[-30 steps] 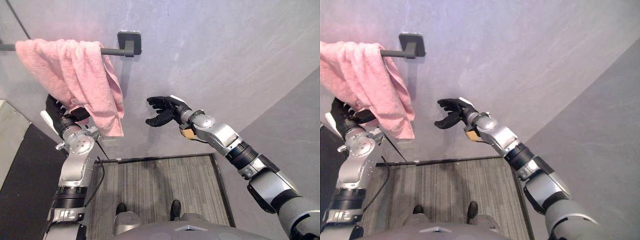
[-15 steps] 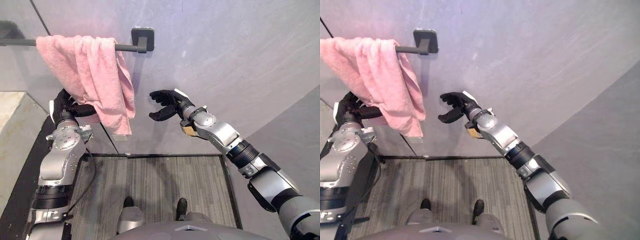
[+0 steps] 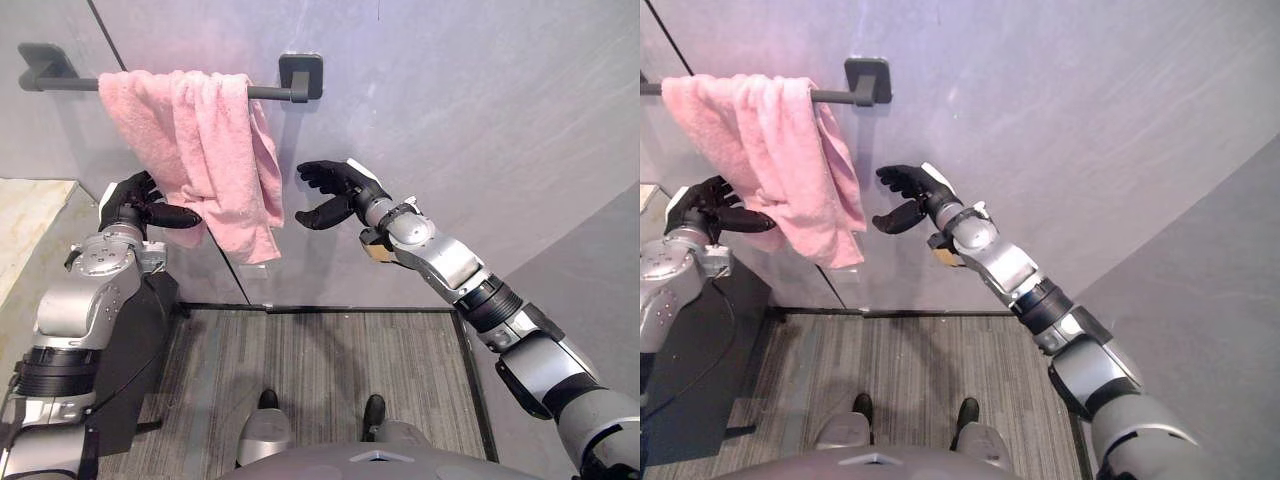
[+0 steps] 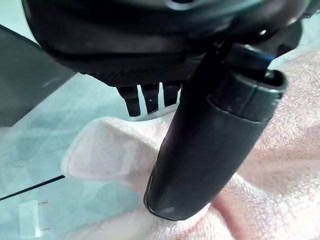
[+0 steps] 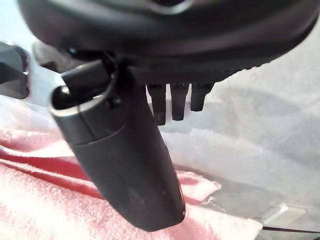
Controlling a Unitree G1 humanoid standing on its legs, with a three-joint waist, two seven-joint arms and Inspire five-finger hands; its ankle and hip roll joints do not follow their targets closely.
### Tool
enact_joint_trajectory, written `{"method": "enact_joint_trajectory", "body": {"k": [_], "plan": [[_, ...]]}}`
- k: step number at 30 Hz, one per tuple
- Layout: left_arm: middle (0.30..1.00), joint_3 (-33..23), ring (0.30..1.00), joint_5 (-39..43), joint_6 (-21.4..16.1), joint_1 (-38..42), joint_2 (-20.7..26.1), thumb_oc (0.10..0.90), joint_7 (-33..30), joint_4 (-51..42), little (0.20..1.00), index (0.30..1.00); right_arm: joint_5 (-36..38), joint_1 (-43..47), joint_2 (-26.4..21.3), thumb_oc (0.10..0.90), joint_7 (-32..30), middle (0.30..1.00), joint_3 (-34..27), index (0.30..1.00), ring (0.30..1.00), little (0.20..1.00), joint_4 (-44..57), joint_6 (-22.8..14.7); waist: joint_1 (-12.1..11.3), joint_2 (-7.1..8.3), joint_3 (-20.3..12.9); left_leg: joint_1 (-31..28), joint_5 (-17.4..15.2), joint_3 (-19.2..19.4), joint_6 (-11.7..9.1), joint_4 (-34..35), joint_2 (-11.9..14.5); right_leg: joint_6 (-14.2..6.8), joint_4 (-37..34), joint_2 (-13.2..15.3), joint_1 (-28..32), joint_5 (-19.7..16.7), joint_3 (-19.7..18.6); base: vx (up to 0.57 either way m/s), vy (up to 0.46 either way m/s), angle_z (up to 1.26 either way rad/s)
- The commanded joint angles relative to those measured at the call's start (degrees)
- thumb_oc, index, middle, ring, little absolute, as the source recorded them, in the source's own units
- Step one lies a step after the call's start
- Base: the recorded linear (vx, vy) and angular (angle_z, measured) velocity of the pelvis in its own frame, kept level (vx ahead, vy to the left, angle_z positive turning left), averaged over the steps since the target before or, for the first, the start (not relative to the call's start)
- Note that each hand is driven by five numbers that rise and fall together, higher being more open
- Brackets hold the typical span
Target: Organize the bathroom.
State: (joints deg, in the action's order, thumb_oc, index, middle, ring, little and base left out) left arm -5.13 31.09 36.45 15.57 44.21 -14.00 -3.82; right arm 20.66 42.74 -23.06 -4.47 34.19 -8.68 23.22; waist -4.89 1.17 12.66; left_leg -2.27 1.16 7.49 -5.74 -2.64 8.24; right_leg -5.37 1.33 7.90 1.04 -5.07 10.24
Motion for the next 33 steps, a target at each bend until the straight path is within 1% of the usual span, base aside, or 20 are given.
{"method": "enact_joint_trajectory", "body": {"k": [1,4,6,7,11,12,13,14,17,19,21,23,27,33], "plan": [[0.900,8.83,0.900,0.87,-8.36,18.35,2.96,0.800,14.17,-4.18,0.900,0.900,0.04,11.62,1.40,0.800,-2.95,0.900,-2.29,0.900,0.900,0.900,4.33,-6.30,3.77,-1.66,-6.69,-0.69,-9.33,4.63,2.30,-10.90,0.85,-7.43,6.59,6.85,-1.45,6.06,-4.86,0.00,0.000,0.00],[0.900,10.03,0.900,-0.32,-9.02,19.45,4.32,0.800,16.43,-2.73,0.900,0.900,1.70,11.56,1.87,0.800,-4.17,0.900,-2.02,0.900,0.900,0.900,3.37,-4.93,3.81,-1.89,-6.59,-0.59,-9.39,4.81,2.29,-11.21,0.95,-7.47,6.61,6.98,-1.52,5.82,-4.87,0.00,0.000,0.00],[0.900,10.79,0.900,-0.99,-9.36,20.09,5.20,0.800,17.70,-1.88,0.900,0.900,4.05,11.53,2.14,0.800,-4.90,0.900,-1.80,0.900,0.900,0.900,2.11,-4.49,3.74,-2.07,-6.48,-0.42,-9.43,4.85,2.29,-11.52,0.96,-7.47,6.55,7.04,-1.49,5.73,-4.93,0.00,0.000,0.00],[0.900,12.07,0.900,-1.10,-9.92,21.15,6.13,0.800,19.77,-0.80,0.900,0.900,4.80,11.43,2.81,0.800,-5.65,0.900,-1.56,0.900,0.900,0.900,0.31,-4.36,3.74,-2.30,-6.35,-0.21,-9.61,4.96,2.25,-12.10,1.01,-7.42,6.54,7.15,-1.50,5.58,-5.04,0.00,0.000,0.00],[0.900,12.95,0.900,1.23,-9.29,22.21,6.55,0.800,18.85,0.20,0.900,0.900,4.81,11.27,3.59,0.800,-4.92,0.900,-1.26,0.900,0.900,0.900,-1.77,-5.38,3.66,-2.56,-6.28,0.02,-9.75,5.08,2.14,-12.53,1.10,-7.46,6.49,7.36,-1.48,5.41,-5.03,0.00,0.000,0.00],[0.900,12.89,0.900,3.12,-8.47,22.29,6.56,0.800,17.04,0.30,0.900,0.900,4.21,10.98,3.80,0.800,-4.78,0.900,-1.16,0.900,0.900,0.900,-2.07,-5.29,3.59,-2.59,-6.40,0.08,-9.79,5.04,2.18,-12.60,1.06,-7.50,6.39,7.44,-1.39,5.39,-4.95,0.01,0.009,-0.04],[0.900,12.75,0.900,3.66,-8.26,22.25,6.48,0.800,16.51,0.50,0.900,0.900,4.02,10.89,3.93,0.800,-4.68,0.900,-1.08,0.900,0.900,0.900,-2.33,-5.34,3.54,-2.59,-6.48,0.10,-9.80,5.04,2.20,-12.58,1.03,-7.51,6.32,7.46,-1.38,5.37,-4.93,0.02,0.017,-0.09],[0.900,12.11,0.900,3.98,-7.38,22.04,6.69,0.800,14.35,1.21,0.900,0.900,3.57,10.65,4.21,0.800,-4.64,0.900,-0.75,0.900,0.900,0.900,-3.00,-5.56,3.45,-2.61,-6.63,0.21,-9.91,5.08,2.19,-12.77,1.03,-7.52,6.23,7.50,-1.46,5.32,-4.92,0.01,0.013,-0.09],[0.900,11.28,0.900,1.39,-6.91,21.68,7.69,0.800,14.51,2.60,0.900,0.900,3.76,10.72,4.22,0.800,-5.08,0.900,-0.55,0.900,0.900,0.900,-3.80,-5.70,3.27,-2.65,-6.56,0.31,-10.04,5.09,2.15,-13.18,1.16,-7.52,6.21,7.59,-1.50,5.18,-4.82,0.00,0.005,-0.02],[0.900,10.84,0.900,-1.46,-7.92,21.40,9.08,0.800,16.72,5.20,0.900,0.900,3.89,11.14,4.33,0.800,-5.37,0.900,-0.86,0.900,0.900,0.900,-4.57,-5.56,2.97,-2.73,-6.31,0.41,-10.16,5.02,2.18,-13.51,1.25,-7.51,6.38,7.77,-1.54,5.13,-4.59,0.00,0.000,0.00],[0.900,10.76,0.900,-2.52,-8.63,21.50,9.81,0.800,18.08,6.57,0.900,0.900,3.96,11.51,4.45,0.800,-5.33,0.900,-0.95,0.900,0.900,0.900,-4.78,-5.41,2.84,-2.79,-6.20,0.48,-10.08,5.01,2.18,-13.46,1.26,-7.56,6.43,7.78,-1.59,5.13,-4.46,0.00,0.000,0.00],[0.900,11.09,0.900,-2.72,-10.32,21.89,10.74,0.800,19.83,8.88,0.900,0.900,3.99,12.26,4.41,0.800,-5.32,0.900,-0.84,0.900,0.900,0.900,-5.21,-5.15,2.66,-2.81,-5.96,0.68,-10.08,4.94,2.09,-13.64,1.31,-7.54,6.51,7.86,-1.71,5.11,-4.27,0.00,0.000,0.00],[0.900,10.87,0.900,-1.58,-11.29,22.05,11.08,0.800,19.20,10.66,0.900,0.900,3.79,12.54,4.41,0.800,-5.39,0.900,-0.75,0.900,0.900,0.900,-5.43,-4.94,2.63,-2.69,-5.74,0.97,-9.97,4.89,1.94,-13.78,1.43,-7.50,6.51,7.85,-1.93,5.04,-4.23,0.00,0.000,0.00],[0.900,10.17,0.900,-3.53,-11.76,21.96,11.61,0.800,16.35,12.79,0.900,0.900,4.41,12.33,4.25,0.800,-5.63,0.900,-0.69,0.900,0.900,0.900,-5.77,-4.99,2.78,-2.64,-5.66,0.99,-9.86,4.91,1.91,-13.59,1.43,-7.49,6.17,7.82,-2.12,4.82,-4.39,0.00,0.000,0.00]]}}
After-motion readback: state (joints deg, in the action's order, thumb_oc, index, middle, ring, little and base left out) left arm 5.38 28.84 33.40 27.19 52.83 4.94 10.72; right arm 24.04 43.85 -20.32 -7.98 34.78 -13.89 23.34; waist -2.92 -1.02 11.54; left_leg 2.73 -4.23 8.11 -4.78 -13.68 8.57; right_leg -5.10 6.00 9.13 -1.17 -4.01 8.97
